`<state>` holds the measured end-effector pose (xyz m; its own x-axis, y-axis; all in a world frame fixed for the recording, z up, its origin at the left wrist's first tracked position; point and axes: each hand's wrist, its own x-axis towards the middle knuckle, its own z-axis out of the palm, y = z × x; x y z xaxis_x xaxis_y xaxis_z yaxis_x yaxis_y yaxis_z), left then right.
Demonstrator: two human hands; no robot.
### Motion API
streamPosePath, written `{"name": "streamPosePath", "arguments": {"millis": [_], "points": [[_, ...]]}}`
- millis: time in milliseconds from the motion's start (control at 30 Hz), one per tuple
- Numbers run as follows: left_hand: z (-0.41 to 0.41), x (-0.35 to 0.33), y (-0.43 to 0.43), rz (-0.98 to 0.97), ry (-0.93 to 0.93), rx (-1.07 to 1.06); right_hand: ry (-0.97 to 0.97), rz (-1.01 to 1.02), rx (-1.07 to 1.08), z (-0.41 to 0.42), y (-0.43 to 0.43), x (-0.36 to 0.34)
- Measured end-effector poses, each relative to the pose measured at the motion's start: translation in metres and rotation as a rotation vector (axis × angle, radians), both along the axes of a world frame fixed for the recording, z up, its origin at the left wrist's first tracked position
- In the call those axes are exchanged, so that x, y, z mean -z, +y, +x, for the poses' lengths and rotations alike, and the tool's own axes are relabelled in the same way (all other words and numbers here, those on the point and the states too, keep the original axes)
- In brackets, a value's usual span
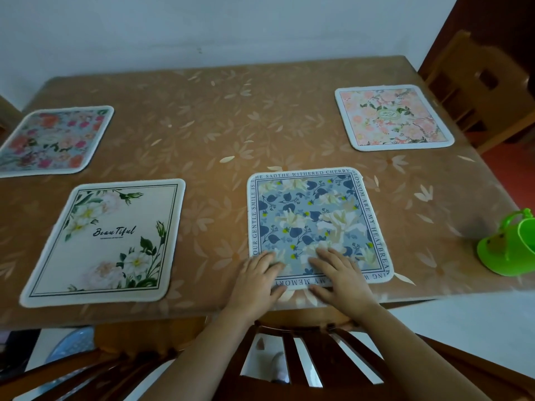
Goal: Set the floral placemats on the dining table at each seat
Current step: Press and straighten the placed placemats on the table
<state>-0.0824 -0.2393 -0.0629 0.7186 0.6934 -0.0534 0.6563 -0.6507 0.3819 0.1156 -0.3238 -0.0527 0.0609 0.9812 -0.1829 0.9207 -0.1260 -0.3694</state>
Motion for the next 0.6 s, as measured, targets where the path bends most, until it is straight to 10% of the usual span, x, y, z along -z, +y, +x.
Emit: {"name": "streamPosePath", "arguments": {"millis": [600], "points": [[-0.119,-0.096,-0.01,0.258,-0.149,-0.362,0.034,0.349,-0.007,-0.151,0.024,-0.091]]}}
